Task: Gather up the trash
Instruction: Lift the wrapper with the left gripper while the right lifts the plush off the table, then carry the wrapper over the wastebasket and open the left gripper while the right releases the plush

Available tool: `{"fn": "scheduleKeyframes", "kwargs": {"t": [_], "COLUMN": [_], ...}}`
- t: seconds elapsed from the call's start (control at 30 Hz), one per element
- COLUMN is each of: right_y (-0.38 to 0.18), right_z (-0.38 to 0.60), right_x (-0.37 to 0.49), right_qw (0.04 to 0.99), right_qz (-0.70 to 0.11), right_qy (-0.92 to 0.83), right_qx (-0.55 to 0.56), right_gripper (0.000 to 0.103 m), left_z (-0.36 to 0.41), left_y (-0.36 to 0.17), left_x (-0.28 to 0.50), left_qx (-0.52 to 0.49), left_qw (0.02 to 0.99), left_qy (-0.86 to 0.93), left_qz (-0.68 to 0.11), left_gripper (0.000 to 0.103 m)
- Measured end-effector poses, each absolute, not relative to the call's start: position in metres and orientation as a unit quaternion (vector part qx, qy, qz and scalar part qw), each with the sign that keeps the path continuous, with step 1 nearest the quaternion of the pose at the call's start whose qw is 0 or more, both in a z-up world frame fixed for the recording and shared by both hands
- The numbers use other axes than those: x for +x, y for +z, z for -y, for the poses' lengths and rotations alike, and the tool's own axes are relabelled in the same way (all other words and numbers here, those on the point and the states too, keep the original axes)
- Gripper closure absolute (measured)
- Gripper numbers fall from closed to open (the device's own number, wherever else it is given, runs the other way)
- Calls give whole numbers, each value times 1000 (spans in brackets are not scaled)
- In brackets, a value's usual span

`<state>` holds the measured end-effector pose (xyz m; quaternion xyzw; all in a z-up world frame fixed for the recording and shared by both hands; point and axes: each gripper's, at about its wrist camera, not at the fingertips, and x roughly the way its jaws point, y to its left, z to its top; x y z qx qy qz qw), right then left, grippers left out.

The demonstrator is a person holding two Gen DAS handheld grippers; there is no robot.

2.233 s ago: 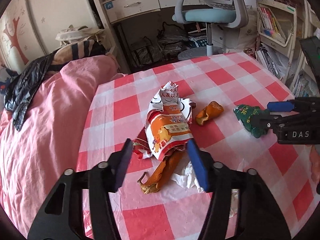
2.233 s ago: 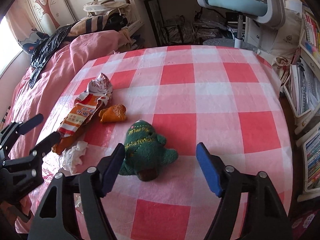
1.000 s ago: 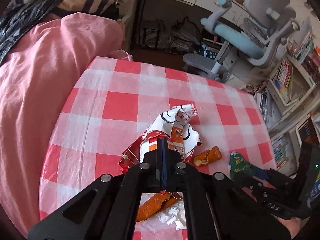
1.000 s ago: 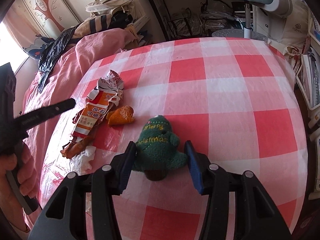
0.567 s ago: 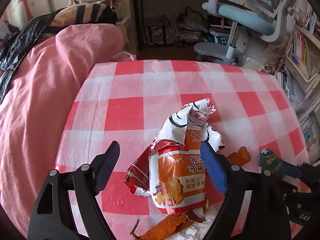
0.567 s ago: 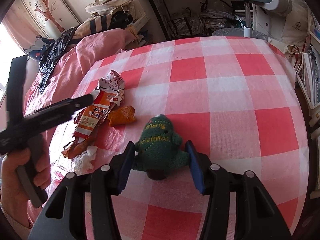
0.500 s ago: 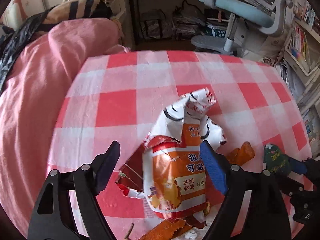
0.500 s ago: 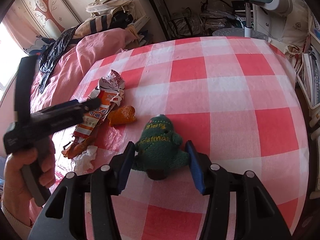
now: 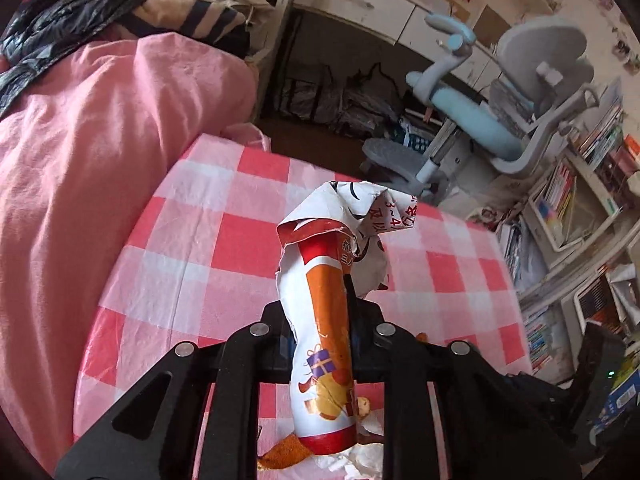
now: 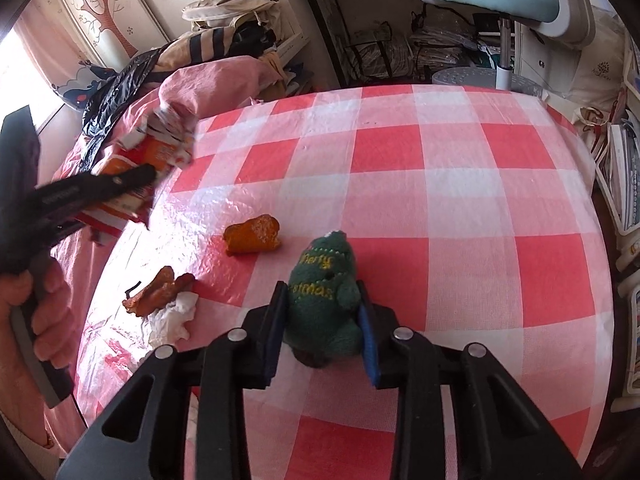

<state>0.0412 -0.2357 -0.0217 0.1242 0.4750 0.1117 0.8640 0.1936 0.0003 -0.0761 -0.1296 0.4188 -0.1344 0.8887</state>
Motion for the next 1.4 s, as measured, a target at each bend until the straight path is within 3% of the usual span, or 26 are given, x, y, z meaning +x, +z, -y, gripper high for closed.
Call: {"fn": "scheduleKeyframes", "kwargs": {"t": [0.47, 0.9, 1.4], "right_y": [-4, 44, 32], "right_z": [239, 204, 130], "right_x": [22, -53, -154], "right_qw": [879, 901, 893], "right_qz": [-448, -380, -375], "right_qy": [104, 166, 250], "right_qx": [126, 126, 13], "right_gripper": [71, 71, 70], "left_z": [-31, -57, -61], "left_y": [-52, -41, -29], "left_x": [127, 20, -44], "left_qx": [-120, -108, -89], "left_qw": [900, 910, 927], "left_qy": [-117, -112, -95], "left_qz": [-401, -384, -353], "left_gripper": [85, 84, 84]}}
